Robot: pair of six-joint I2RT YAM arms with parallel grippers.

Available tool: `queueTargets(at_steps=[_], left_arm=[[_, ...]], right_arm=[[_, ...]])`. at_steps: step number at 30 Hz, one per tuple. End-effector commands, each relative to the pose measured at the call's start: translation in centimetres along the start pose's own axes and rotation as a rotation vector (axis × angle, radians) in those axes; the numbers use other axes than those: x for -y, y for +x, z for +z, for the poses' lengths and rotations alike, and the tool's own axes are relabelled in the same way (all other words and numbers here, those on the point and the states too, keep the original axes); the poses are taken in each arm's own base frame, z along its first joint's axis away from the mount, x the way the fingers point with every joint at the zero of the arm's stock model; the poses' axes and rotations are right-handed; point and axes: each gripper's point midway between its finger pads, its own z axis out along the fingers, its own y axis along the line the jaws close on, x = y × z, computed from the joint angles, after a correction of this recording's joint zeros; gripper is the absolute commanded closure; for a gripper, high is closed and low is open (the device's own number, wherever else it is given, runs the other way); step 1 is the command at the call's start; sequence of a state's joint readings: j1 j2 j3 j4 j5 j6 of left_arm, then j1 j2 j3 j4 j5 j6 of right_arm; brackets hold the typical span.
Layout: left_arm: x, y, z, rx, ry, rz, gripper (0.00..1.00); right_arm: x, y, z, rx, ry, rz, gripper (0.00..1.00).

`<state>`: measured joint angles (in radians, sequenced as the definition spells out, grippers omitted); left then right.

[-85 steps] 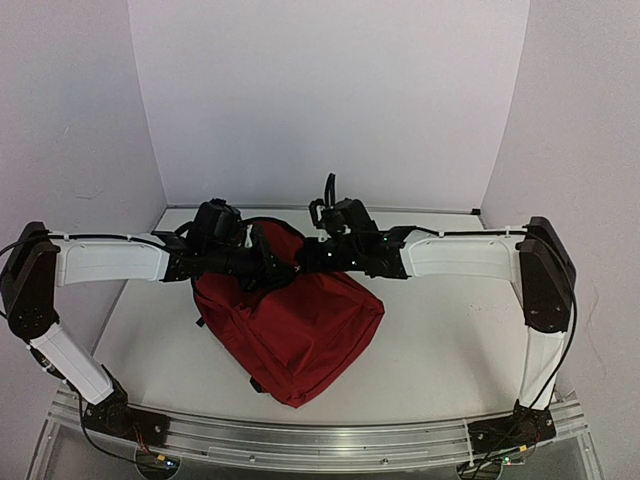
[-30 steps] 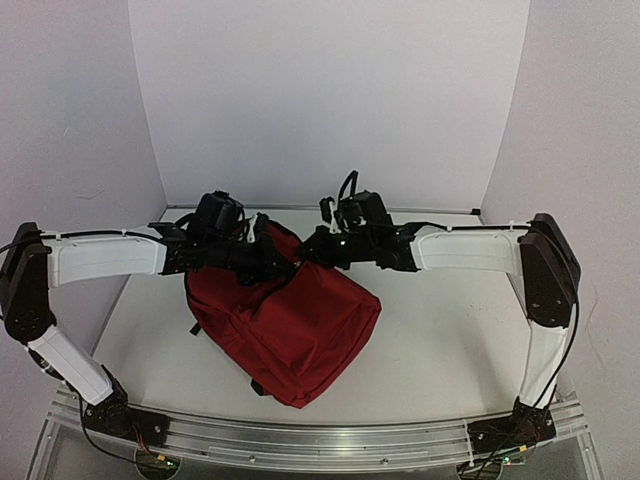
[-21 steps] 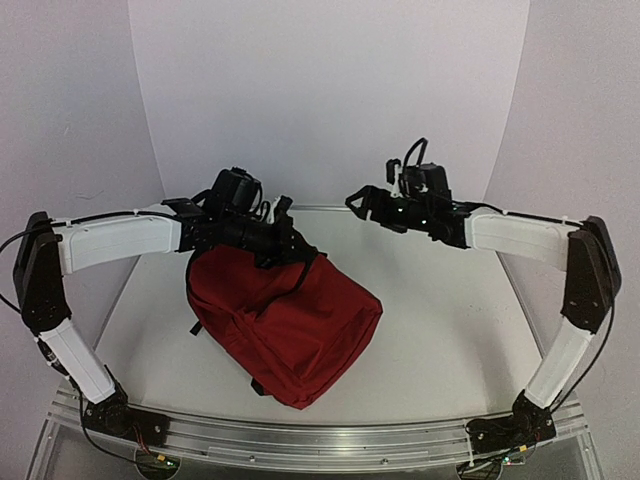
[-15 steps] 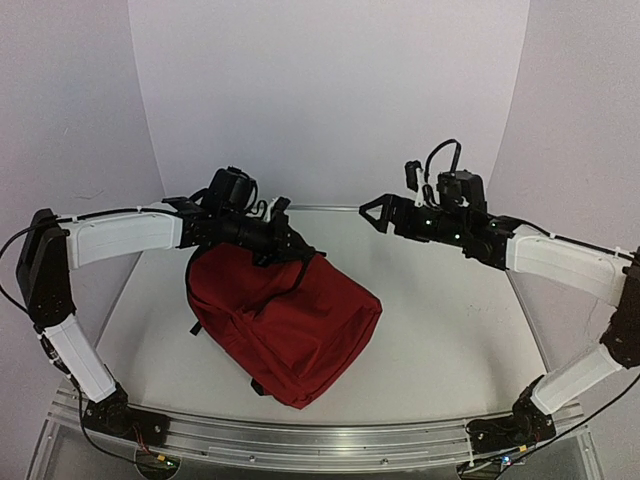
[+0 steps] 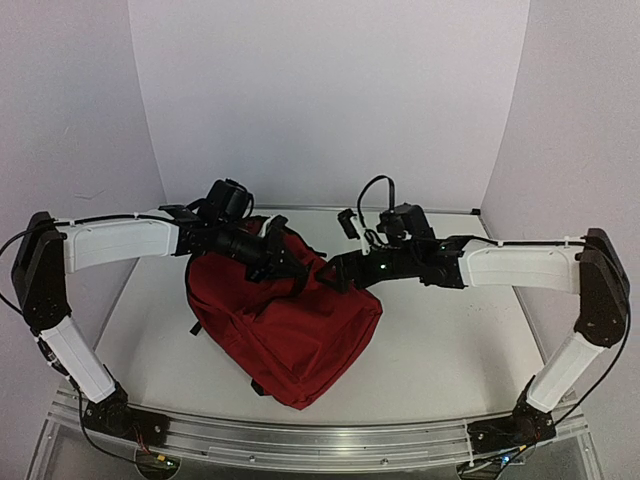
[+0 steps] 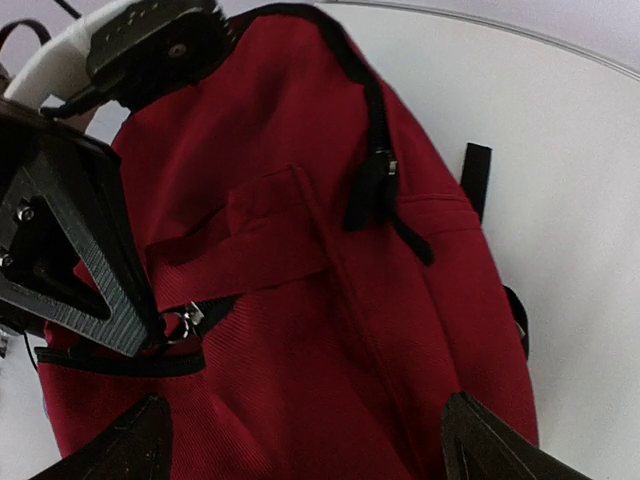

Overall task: Pack the student bag
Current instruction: Zip the student bag at the center of the board.

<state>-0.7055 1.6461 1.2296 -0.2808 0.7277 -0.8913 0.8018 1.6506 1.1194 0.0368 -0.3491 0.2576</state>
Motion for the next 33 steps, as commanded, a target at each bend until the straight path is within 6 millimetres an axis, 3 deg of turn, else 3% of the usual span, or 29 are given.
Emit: queueTargets(at_steps=[1, 6, 10, 18, 20, 24, 33], left_arm=[[1.2, 1.2, -1.3, -0.011, 0.012, 0.004, 1.00], [0.9, 1.1, -1.1, -0.012, -0.003, -0.003, 1.00], [0.2, 1.1, -0.9, -0.015, -0.022, -0.017, 1.00], [0.1, 0.9, -0.7, -0.010, -0.032, -0.023, 1.00], [0.0, 0.9, -0.7, -0.010, -0.035, -0.023, 1.00], [0.0, 0.8, -0.8, -0.003, -0.041, -0.021, 1.00], [-0.2, 1.0, -0.8, -0.002, -0.043, -0.027, 1.00]], right_arm=[[-1.3, -2.5, 1.3, 0.062, 0.017, -0.127, 0.14], [-0.2, -4.3, 1.4, 0.116, 0.095, -0.147, 0.38], [-0.5, -5.4, 1.3, 0.151, 0.088, -0.156, 0.47], [-1.7, -4.8, 2.5, 0.124, 0.003, -0.165, 0.88], [-1.9, -4.5, 2.8, 0.117, -0.014, -0.165, 0.85], [-2.2, -4.3, 3.1, 0.109, -0.042, -0.152, 0.57], [-3.1, -5.2, 4.3, 0.121, -0.106, -0.067, 0.47]])
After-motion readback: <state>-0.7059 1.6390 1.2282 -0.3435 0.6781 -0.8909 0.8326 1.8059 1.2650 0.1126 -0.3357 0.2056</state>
